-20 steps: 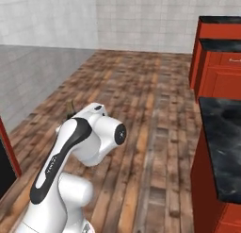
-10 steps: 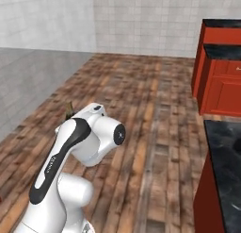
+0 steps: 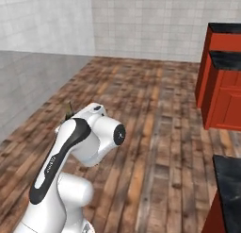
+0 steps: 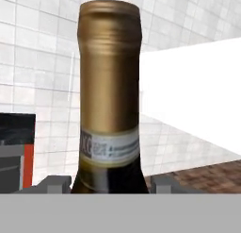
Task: There is a wine glass and glass cup on the dining counter. Place the wine bottle next to the wine glass and the juice bottle next to the glass cup.
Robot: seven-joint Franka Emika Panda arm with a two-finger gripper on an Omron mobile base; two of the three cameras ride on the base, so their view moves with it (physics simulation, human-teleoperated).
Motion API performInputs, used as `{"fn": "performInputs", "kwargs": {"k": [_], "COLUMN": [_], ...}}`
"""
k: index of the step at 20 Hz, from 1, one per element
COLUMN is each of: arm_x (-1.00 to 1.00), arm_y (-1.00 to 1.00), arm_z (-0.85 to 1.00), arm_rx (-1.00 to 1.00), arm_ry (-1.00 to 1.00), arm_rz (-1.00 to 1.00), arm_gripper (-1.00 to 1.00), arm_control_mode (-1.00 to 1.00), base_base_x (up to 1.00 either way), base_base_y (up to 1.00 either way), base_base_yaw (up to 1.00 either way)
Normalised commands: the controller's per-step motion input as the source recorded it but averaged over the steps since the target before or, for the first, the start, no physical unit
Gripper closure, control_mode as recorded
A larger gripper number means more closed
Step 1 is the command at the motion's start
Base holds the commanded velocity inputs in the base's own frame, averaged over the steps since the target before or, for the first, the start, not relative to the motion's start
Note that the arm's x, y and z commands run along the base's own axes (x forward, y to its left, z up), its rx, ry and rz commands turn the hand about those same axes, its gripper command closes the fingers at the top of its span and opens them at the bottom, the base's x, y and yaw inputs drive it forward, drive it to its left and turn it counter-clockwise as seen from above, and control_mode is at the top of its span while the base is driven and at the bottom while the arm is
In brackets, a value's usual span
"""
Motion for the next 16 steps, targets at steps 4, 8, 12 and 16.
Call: {"fn": "performInputs", "kwargs": {"k": [4, 8, 12, 16], "arm_x": [0.00, 0.00, 0.00, 0.00], "arm_y": [0.00, 0.00, 0.00, 0.00], "arm_z": [0.00, 0.00, 0.00, 0.00], "arm_rx": [0.00, 0.00, 0.00, 0.00], "arm_ry": [0.00, 0.00, 0.00, 0.00], "arm_rz": [0.00, 0.00, 0.00, 0.00], "arm_gripper": [1.00, 1.00, 1.00, 1.00], "arm_control_mode": [1.00, 1.00, 1.00, 1.00], "base_base_x": [0.94, 0.94, 0.94, 0.94], "base_base_y": [0.00, 0.00, 0.00, 0.00], "base_base_yaw": [0.05, 0.05, 0.05, 0.04]}}
